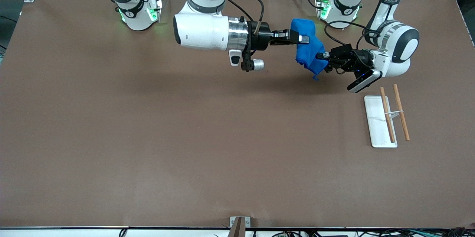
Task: Right arm passes towel to left arm to hang
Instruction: 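Open the right gripper and withdraw it while the left gripper holds the towel, then move the towel with the left gripper over the wooden dowels while the right retracts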
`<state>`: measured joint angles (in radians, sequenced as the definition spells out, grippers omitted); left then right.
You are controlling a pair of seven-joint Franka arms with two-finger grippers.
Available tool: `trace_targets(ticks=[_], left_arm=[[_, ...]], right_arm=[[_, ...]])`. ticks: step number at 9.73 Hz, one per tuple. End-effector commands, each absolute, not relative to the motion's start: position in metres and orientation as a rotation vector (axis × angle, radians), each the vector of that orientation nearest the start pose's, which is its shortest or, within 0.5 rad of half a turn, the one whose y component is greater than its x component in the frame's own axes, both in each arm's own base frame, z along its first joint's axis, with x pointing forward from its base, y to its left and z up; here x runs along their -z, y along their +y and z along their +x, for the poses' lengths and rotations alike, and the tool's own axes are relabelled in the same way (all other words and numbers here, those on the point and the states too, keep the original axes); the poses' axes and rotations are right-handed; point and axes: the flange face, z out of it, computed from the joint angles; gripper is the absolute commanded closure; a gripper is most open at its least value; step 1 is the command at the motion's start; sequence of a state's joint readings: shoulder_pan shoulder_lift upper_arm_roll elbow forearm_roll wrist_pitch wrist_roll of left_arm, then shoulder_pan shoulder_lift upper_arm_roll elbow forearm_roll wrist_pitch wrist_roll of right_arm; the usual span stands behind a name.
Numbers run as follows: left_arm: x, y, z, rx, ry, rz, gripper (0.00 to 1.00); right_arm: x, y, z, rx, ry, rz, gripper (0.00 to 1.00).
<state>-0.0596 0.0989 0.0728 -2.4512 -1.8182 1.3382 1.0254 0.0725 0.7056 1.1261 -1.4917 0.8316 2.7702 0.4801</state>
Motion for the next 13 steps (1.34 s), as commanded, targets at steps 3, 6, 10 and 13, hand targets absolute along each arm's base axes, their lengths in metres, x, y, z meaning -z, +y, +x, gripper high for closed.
trace_targets(ticks=[3,6,10,13], left_arm=[[-0.329,-0.094,0.468,-0.002,-0.09,1.445,1.0],[-0.358,-0.071,0.493,0.136,-0.129,1.617,1.0],[-0.394,-0.036,0.522,0.218,-0.145,1.883,1.0],[-0.427,-0.019,0.542,0.263,-0.188,2.08,1.0]], right_arm=[[-0.512,0.51,0.522,-0.301,0.314,-1.848,0.0],[-0.487,0.429,0.571,-0.272,0.138,-2.202,0.0],[-0.502,0.285,0.6,-0.152,0.167,-2.766,0.0],[-0.53,0.157,0.627,0.023,0.269,-3.026,0.0]])
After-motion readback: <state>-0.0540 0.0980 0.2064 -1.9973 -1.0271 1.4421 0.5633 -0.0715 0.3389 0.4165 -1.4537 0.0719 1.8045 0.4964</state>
